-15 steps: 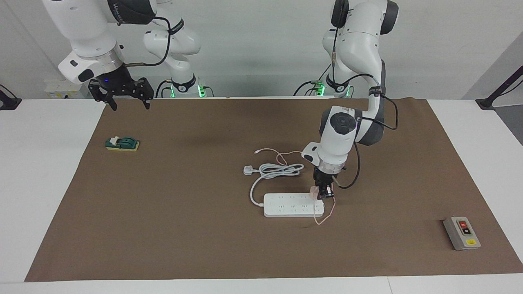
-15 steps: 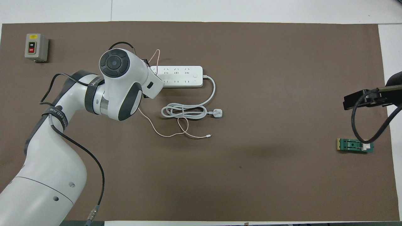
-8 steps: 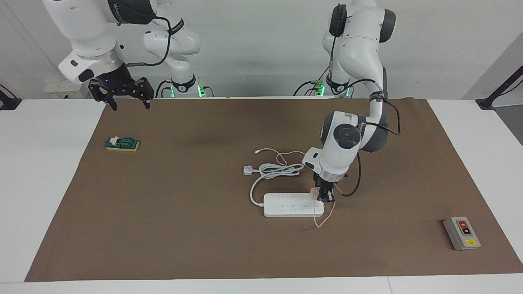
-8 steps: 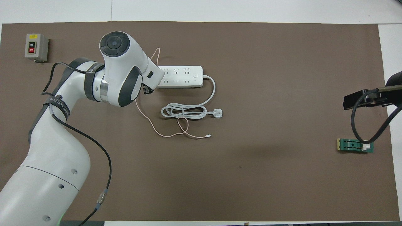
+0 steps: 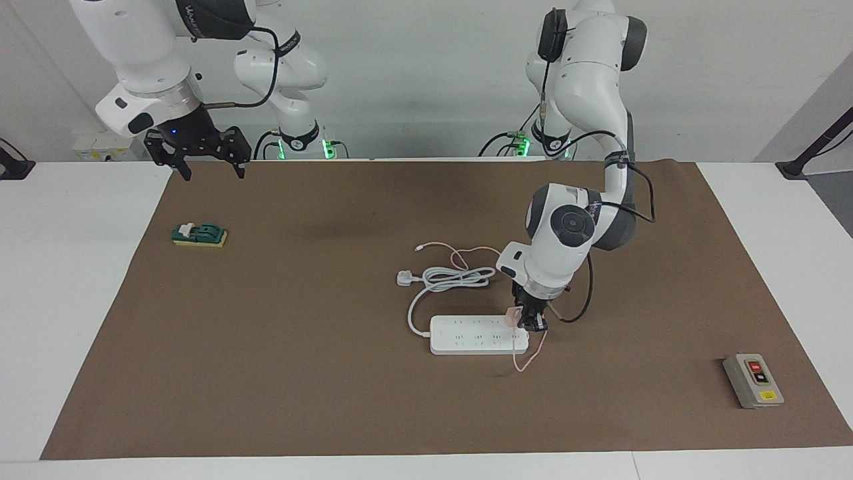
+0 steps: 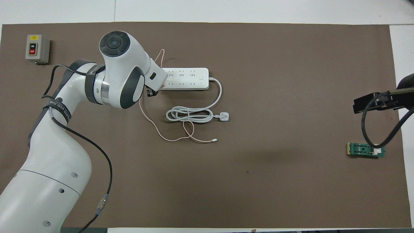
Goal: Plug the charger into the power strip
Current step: 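Push the charger prongs into the end socket with the left gripper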
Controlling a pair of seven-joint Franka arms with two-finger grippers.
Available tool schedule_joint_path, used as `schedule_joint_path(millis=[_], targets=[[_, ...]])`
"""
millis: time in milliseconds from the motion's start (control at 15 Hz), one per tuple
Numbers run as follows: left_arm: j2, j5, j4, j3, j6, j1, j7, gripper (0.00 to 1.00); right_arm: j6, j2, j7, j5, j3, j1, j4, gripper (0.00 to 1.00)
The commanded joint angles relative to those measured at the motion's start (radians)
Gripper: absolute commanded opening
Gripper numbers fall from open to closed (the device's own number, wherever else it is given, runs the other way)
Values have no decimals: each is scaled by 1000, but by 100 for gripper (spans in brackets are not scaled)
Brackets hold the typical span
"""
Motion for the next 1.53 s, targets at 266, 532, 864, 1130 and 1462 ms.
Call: schedule_joint_path(millis=[266, 532, 864, 1130, 1462], targets=[[78, -4, -50, 1, 158, -29, 145, 0, 12, -11, 15, 15, 11, -12, -6, 100], [75, -8, -50, -2, 144, -26, 70, 0, 11, -11, 15, 15, 11, -12, -6, 100], [51, -9, -30, 1, 85, -14, 67, 100, 11, -11, 15, 15, 11, -12, -6, 100], [-15, -15, -27, 4, 63, 29, 65, 100, 11, -11, 15, 14, 11, -12, -6, 100], [-147, -23, -35, 4, -73, 95, 29, 100, 11, -11, 15, 15, 11, -12, -6, 100]])
